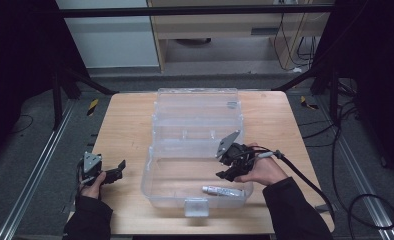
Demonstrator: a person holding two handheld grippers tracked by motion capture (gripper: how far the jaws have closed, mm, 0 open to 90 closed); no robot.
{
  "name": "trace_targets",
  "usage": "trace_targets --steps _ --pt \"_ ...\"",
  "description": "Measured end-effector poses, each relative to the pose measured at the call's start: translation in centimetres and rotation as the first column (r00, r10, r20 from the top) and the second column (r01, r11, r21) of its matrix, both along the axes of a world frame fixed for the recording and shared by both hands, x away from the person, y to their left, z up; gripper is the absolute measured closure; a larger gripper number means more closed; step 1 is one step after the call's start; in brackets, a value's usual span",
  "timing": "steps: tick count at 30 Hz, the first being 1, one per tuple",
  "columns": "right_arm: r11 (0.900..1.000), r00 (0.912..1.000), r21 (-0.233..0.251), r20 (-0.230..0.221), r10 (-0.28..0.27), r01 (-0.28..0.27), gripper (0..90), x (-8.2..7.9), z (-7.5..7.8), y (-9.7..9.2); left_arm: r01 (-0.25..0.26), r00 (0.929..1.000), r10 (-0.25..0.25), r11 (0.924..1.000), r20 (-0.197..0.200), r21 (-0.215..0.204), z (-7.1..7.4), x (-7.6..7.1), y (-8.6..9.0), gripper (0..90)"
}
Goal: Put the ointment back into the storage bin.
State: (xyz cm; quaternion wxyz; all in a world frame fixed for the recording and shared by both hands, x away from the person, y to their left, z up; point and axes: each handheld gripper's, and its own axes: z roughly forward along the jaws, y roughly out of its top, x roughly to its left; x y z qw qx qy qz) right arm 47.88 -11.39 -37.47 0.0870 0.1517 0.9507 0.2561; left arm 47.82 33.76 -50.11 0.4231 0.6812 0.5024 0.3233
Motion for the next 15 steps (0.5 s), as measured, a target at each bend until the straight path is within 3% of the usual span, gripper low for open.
trace_targets --steps 4,8,10,15 --pt "0.9917 0.9963 0.103 0.029 -0.081 0.077 49.0 -0.2 0.8 -1.5 -0.001 1.0 0.001 1.0 0.0 0.0 0.0 0.0 0.0 1.6" --pt "0.9687 0.9829 0.196 0.073 -0.169 0.152 45.2 -0.4 1.4 -3.1 -0.001 1.0 0.001 1.0 0.0 0.001 0.0 0.0 0.0 1.6" --pt "0.9488 0.973 0.251 0.077 -0.217 0.192 43.6 -0.6 1.7 -4.0 -0.001 1.0 0.001 1.0 0.0 0.001 0.0 0.0 0.0 1.6" --pt "0.8854 0.9383 0.369 0.086 -0.335 0.282 38.3 -1.1 2.1 -6.6 -0.001 1.0 0.001 1.0 0.0 0.001 0.0 0.0 0.0 1.6"
